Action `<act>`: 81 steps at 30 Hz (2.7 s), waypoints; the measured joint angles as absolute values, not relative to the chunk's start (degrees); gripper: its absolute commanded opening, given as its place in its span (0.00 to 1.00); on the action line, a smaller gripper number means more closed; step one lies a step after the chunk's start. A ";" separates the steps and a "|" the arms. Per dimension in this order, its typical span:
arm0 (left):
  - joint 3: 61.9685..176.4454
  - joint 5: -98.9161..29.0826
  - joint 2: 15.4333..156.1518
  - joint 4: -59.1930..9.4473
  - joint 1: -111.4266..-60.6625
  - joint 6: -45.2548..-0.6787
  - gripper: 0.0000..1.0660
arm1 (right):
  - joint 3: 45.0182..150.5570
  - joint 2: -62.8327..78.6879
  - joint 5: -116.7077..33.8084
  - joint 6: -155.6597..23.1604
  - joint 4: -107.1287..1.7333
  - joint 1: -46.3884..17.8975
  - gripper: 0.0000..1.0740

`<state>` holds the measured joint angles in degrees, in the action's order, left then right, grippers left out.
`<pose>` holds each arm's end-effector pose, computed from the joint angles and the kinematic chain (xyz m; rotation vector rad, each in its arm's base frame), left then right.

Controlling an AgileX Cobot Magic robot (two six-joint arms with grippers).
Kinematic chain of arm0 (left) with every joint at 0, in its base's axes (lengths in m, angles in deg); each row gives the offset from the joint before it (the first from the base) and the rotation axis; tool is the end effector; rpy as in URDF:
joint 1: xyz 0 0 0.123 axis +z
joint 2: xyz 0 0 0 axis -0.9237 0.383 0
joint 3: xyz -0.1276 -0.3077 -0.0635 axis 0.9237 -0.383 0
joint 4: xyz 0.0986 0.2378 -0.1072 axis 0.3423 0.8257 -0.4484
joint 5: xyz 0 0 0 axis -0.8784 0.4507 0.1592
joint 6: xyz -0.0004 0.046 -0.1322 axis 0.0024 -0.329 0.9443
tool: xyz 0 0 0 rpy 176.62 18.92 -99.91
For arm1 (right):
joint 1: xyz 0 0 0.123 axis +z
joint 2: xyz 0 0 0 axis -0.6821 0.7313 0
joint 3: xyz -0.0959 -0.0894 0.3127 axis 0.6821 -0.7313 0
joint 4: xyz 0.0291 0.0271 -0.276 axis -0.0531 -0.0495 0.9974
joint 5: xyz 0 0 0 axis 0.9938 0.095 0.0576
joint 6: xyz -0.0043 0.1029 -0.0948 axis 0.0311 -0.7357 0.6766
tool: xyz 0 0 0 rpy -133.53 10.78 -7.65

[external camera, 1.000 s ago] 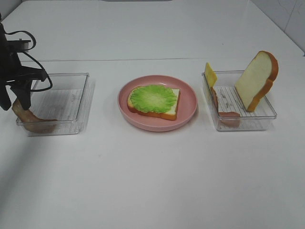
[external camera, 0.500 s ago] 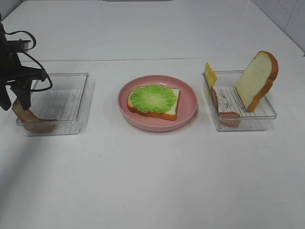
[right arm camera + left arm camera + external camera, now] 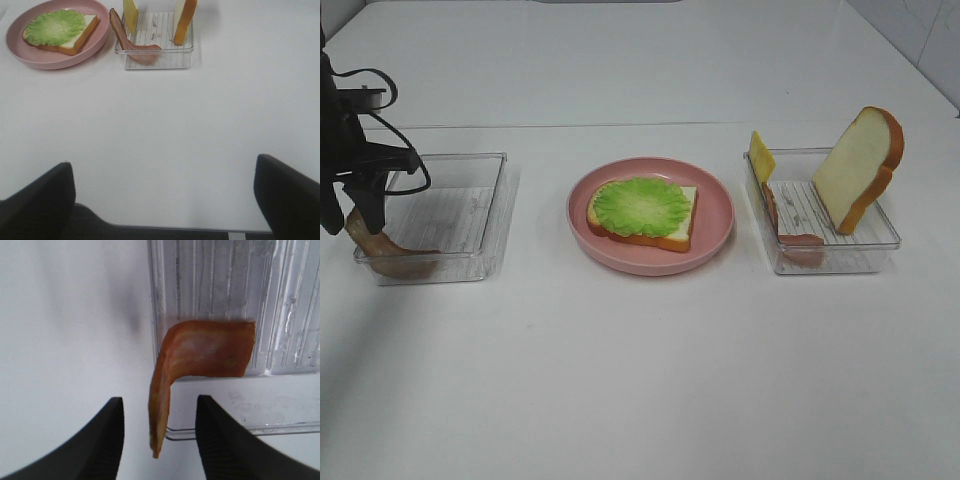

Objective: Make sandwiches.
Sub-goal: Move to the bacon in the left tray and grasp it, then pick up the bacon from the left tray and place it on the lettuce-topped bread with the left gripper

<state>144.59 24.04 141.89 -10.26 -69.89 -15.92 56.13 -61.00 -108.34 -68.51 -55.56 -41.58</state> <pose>0.4748 -0.0199 0.1440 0.0228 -3.0716 -0.0054 0.0085 0.0068 0.2465 -0.0719 2.1316 0.0555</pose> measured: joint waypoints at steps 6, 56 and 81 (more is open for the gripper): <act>144.59 24.04 141.89 -10.26 -69.89 -15.92 0.19 | 56.13 -61.00 -108.34 -68.51 -55.56 -41.58 0.88; 168.08 24.21 136.56 -27.79 -85.13 -16.95 0.00 | 56.13 -61.00 -108.34 -68.51 -55.56 -41.58 0.88; 188.88 24.10 161.82 -45.33 -94.75 -19.19 0.00 | 56.13 -61.00 -108.34 -68.51 -55.56 -41.58 0.88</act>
